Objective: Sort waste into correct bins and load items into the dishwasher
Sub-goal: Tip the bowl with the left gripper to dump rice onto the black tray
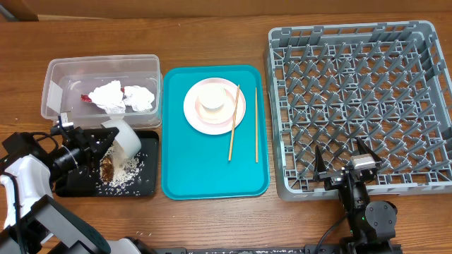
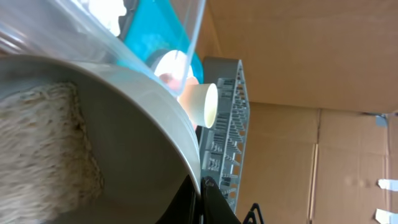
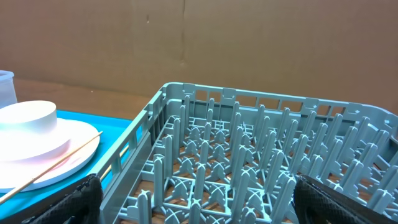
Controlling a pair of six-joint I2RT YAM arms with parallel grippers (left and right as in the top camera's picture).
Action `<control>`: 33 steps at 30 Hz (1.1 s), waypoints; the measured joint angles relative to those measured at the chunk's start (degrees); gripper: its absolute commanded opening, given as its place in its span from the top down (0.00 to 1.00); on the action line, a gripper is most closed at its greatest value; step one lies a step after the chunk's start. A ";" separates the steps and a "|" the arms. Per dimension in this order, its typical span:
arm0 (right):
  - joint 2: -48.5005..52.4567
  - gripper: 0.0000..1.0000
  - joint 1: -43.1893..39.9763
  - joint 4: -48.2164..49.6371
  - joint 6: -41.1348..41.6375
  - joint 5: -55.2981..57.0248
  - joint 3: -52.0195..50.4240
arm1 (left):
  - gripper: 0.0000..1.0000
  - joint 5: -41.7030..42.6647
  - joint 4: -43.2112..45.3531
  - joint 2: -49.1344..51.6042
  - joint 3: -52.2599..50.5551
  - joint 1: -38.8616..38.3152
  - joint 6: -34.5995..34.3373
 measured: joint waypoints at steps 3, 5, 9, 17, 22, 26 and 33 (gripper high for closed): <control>0.00 0.00 0.00 0.00 -0.04 -0.02 0.00 | 0.96 2.23 -0.02 0.00 0.00 0.66 0.17; 0.00 0.00 0.00 0.02 -0.02 0.00 0.00 | 0.96 4.59 -0.15 0.00 0.00 2.27 0.17; 0.00 0.00 0.00 0.02 -0.02 0.00 0.00 | 0.96 6.29 -2.16 0.00 0.00 5.73 0.33; 0.00 0.00 0.00 0.04 0.00 0.00 0.00 | 0.96 7.63 -5.79 0.00 -0.11 10.82 1.66; 0.00 0.00 0.00 0.04 0.00 0.00 0.00 | 0.96 10.14 -8.76 0.00 -0.11 10.93 4.94; 0.00 0.00 0.00 0.02 -0.02 0.02 0.00 | 0.96 12.04 -10.10 0.00 -0.11 10.93 7.98; 0.00 0.00 0.00 0.00 0.00 0.00 0.00 | 0.96 12.70 -13.86 0.00 -0.15 10.91 12.20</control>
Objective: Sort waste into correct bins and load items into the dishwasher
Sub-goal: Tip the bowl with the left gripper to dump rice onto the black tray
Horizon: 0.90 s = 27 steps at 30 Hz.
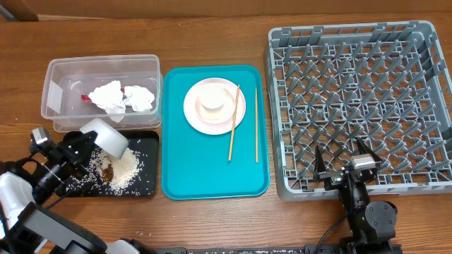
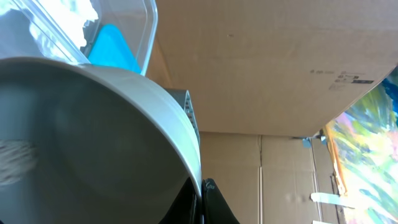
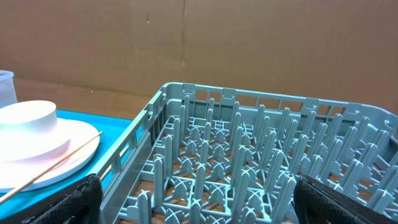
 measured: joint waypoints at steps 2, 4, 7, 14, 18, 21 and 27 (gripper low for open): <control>0.00 0.00 0.00 0.02 0.00 0.00 0.00 | 0.96 0.15 -0.68 0.00 0.00 -0.11 1.05; 0.00 0.00 0.00 0.02 -0.02 0.00 0.00 | 0.96 0.26 -0.17 0.00 0.00 -0.15 1.90; 0.00 0.00 0.00 0.02 0.00 0.00 0.00 | 0.95 0.46 0.02 0.00 0.00 -0.15 2.54; 0.00 0.00 0.00 0.02 -0.02 0.02 0.00 | 0.96 0.63 0.00 0.00 0.00 -0.15 3.15; 0.00 0.00 0.00 0.02 -0.02 0.00 0.00 | 0.96 0.59 -0.33 0.00 0.00 -0.15 3.13; 0.00 0.00 0.00 0.04 -0.04 0.00 0.00 | 0.96 -0.17 -1.11 0.00 0.00 -0.15 3.10; 0.00 0.00 0.00 0.04 -0.02 0.02 0.00 | 0.96 -5.38 -4.59 0.00 0.94 -1.03 2.95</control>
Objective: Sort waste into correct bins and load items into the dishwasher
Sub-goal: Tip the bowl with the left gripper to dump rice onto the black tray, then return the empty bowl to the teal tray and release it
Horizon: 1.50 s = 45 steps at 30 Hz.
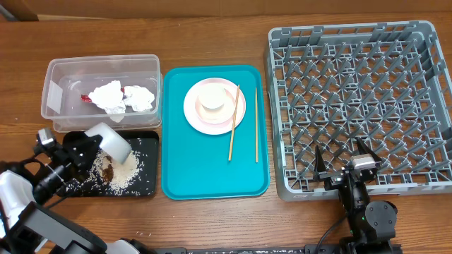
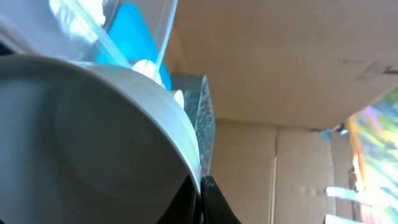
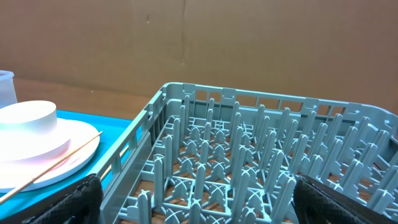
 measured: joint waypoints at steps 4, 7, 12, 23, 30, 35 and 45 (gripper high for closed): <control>0.00 0.00 0.02 -0.02 0.00 -0.02 0.00 | 0.96 -3.58 -2.05 0.00 3.56 -3.80 0.00; 0.00 0.00 0.00 -0.02 0.00 -0.02 0.00 | 0.96 -5.22 -2.51 -0.42 5.97 -7.54 -0.26; 0.00 0.00 0.00 -0.02 0.02 -0.02 0.00 | 0.96 -8.50 -1.07 -2.27 9.64 -16.17 -4.20; 0.00 0.00 0.00 0.00 0.00 -0.02 0.00 | 0.96 -31.34 10.08 -9.27 11.26 -46.07 -24.72; 0.00 0.00 0.00 -0.04 0.00 -0.02 0.00 | 0.96 -55.74 14.16 -8.96 11.32 -70.51 -37.55; 0.00 0.00 0.00 -0.02 0.02 0.00 0.00 | 0.96 -68.89 15.21 -4.59 11.54 -82.75 -43.52; 0.00 0.00 0.00 0.00 0.02 -0.02 0.00 | 0.95 -77.24 16.79 4.11 11.54 -88.06 -47.67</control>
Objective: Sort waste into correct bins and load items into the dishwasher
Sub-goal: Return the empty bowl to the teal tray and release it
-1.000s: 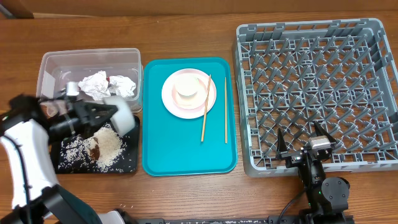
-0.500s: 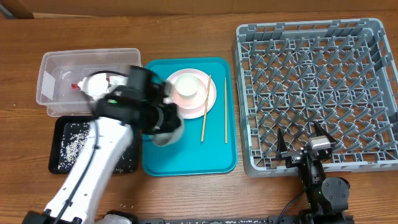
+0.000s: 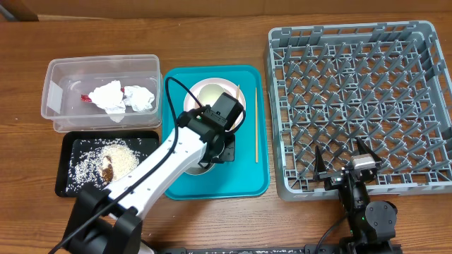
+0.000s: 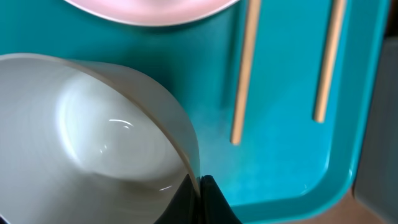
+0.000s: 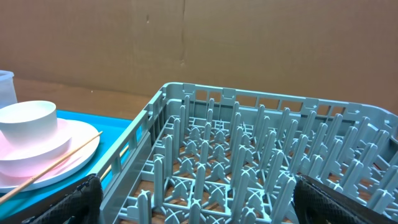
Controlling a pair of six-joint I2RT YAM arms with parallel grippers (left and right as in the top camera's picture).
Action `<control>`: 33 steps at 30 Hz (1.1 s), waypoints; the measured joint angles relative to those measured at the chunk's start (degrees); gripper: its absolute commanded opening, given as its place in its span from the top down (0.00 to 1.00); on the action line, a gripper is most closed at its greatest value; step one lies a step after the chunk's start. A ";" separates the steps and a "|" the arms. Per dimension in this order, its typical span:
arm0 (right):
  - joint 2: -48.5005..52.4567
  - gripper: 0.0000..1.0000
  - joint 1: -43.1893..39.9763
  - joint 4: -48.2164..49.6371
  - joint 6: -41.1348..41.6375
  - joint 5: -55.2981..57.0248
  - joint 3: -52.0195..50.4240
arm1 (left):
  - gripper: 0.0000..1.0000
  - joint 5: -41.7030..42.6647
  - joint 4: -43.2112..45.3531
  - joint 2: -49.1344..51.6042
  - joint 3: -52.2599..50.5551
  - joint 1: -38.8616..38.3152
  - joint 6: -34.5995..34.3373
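My left gripper (image 3: 216,151) is shut on the rim of a pale grey bowl (image 4: 93,130), which is empty and hangs low over the near part of the teal tray (image 3: 176,183). Beyond it a pink plate (image 3: 194,106) carries a small white cup (image 5: 26,118) with its mouth up. Two wooden chopsticks (image 4: 245,68) lie on the tray right of the plate, one (image 3: 256,134) fully in view. The grey dish rack (image 3: 360,92) fills the right side. My right gripper (image 5: 199,193) rests open at the rack's near edge, holding nothing.
A black tray (image 3: 74,144) with spilled rice and a brown scrap lies at the left front. Behind it a clear plastic bin (image 3: 63,70) holds crumpled white paper. My left arm crosses from the front over the teal tray.
My left gripper, still shut on the bowl, has moved from over the black tray to over the teal tray. The cup on the plate now shows an open mouth instead of a flat top.
The bowl was first tipped over the black tray with rice still inside. Then it held only a trace, with a rice heap on the tray. Then it was empty, still beside that tray. Now it is over the teal tray. My right arm has stayed put.
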 measured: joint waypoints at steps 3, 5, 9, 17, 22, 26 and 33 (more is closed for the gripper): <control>0.00 0.00 0.00 0.00 0.00 0.00 0.00 | 0.86 -0.46 0.81 1.44 0.00 -0.02 -0.26; 0.00 0.00 0.00 -0.02 -0.04 0.00 0.00 | 0.81 -0.68 1.22 1.84 0.00 -0.02 -0.42; 0.00 0.00 0.00 -0.02 -0.02 0.00 0.00 | 0.68 -1.03 2.03 1.86 0.00 -0.02 -0.57; 0.00 0.00 0.00 0.00 0.00 0.00 0.00 | 0.70 -1.33 0.00 1.86 3.50 0.04 -0.20; 0.00 0.00 0.00 -0.02 -0.02 0.00 0.00 | 0.70 -2.36 -2.80 1.84 11.98 0.76 -0.02; 0.00 0.00 0.00 -0.04 0.00 -0.02 0.00 | 0.62 -3.43 -2.64 1.79 16.33 2.56 -0.02; 0.00 0.00 0.00 0.00 0.00 0.00 0.00 | 0.59 -4.31 -1.29 1.79 16.85 10.12 -0.28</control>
